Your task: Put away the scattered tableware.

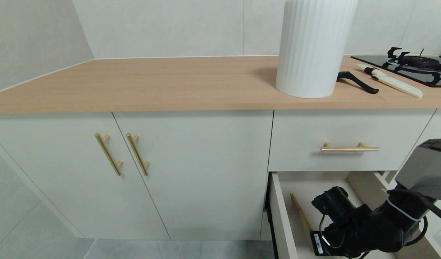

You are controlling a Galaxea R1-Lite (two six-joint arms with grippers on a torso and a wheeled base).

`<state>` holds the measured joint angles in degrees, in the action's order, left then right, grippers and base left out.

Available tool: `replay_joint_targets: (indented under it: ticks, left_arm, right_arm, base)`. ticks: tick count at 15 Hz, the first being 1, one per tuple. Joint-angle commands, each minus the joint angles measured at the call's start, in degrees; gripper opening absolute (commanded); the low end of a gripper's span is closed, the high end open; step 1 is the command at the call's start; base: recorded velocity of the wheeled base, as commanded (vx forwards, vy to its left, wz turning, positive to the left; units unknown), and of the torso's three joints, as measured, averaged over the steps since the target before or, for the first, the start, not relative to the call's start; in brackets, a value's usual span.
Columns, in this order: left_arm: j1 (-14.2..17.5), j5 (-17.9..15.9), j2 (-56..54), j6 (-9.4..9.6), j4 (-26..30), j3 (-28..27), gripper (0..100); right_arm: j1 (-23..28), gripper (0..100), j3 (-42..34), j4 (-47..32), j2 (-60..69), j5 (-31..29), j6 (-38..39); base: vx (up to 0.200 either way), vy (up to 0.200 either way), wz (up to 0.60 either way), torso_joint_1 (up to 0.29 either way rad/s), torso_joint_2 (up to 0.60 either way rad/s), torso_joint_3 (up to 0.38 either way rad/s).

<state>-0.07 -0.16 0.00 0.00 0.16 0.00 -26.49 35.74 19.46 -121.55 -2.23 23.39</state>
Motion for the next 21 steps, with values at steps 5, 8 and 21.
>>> replay_joint_targets:
  ticks: [5,8,21]
  left_arm:
    - [-0.01,-0.02,0.00,0.00,0.02,0.00,100]
    - [-0.01,-0.02,0.00,0.00,0.02,0.00,100]
    - [-0.01,-0.02,0.00,0.00,0.02,0.00,100]
  right_arm:
    - [-0.14,0,-0.24,1.20,-1.32,-0.49,0.07]
    - [-0.14,0,-0.50,1.20,-1.06,-0.41,0.07]
    - [0.21,100,-2.87,1.99,9.05,-0.85,-0.01]
  base:
    - [0.000,0.000,0.00,0.000,0.00,0.000]
    - [0.000,0.000,0.00,0.000,0.00,0.000]
    - [0.000,0.000,0.00,0.000,0.00,0.000]
